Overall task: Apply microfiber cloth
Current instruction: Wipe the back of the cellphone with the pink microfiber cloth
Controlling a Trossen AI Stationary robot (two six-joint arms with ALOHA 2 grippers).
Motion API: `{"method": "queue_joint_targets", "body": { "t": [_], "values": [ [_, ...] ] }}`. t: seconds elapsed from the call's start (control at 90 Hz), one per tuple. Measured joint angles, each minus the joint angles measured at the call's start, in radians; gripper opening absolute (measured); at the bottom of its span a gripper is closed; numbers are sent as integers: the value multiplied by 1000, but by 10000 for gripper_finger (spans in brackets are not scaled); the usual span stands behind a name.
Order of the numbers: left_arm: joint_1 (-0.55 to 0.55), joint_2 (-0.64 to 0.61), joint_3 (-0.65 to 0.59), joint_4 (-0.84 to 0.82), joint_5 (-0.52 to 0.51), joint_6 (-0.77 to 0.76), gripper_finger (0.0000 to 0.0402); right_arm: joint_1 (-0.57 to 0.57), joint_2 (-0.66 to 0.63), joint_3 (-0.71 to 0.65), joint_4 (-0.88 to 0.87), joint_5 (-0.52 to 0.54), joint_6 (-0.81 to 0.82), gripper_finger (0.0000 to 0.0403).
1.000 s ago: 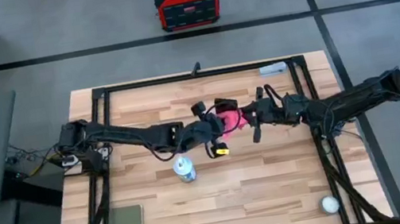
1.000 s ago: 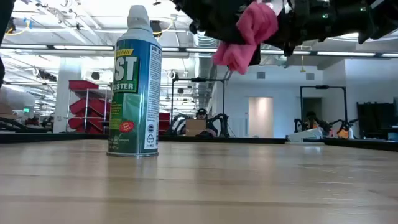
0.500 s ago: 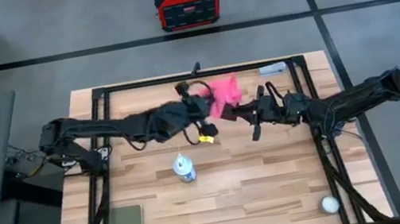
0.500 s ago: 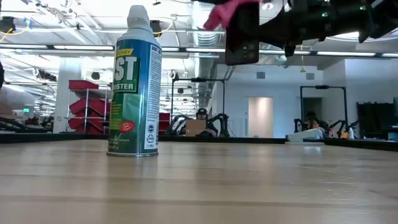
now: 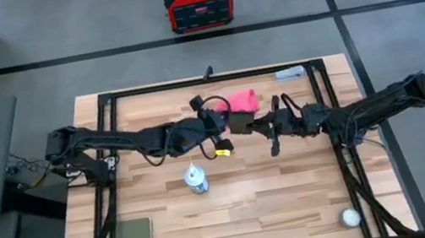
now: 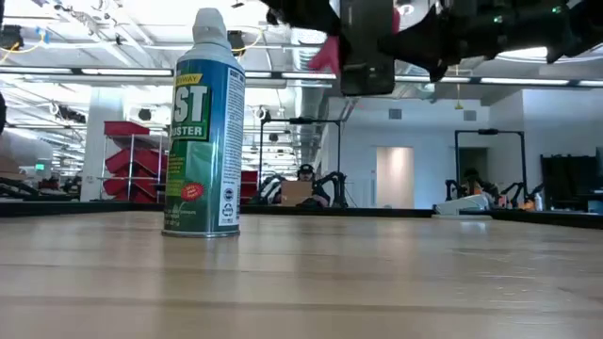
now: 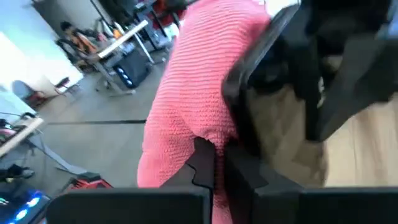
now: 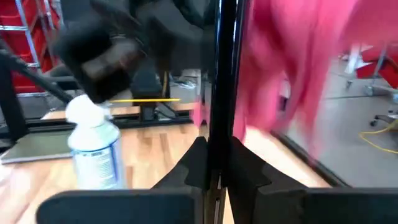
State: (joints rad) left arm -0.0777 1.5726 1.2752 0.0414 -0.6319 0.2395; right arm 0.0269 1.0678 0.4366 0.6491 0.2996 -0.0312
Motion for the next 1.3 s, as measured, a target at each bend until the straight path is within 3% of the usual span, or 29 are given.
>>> {"method": "queue_joint_targets", "body": {
  "t": [0.344, 0.667, 1.0, 1.3],
  "values": [
    [-84, -16, 1, -98, -52, -62, 0, -46, -18, 0, -27, 35, -11, 17],
    [-108, -16, -14, -62, -86, -91, 0, -57, -18, 0, -20, 22, -11, 16],
    [-97, -16, -166, 247, -20, -123, 0, -54, -18, 0, 26, 18, -3, 16],
    [-68, 95, -182, 450, -5, -89, 0, -54, -18, 1, 40, 18, 4, 16]
  ]
}}
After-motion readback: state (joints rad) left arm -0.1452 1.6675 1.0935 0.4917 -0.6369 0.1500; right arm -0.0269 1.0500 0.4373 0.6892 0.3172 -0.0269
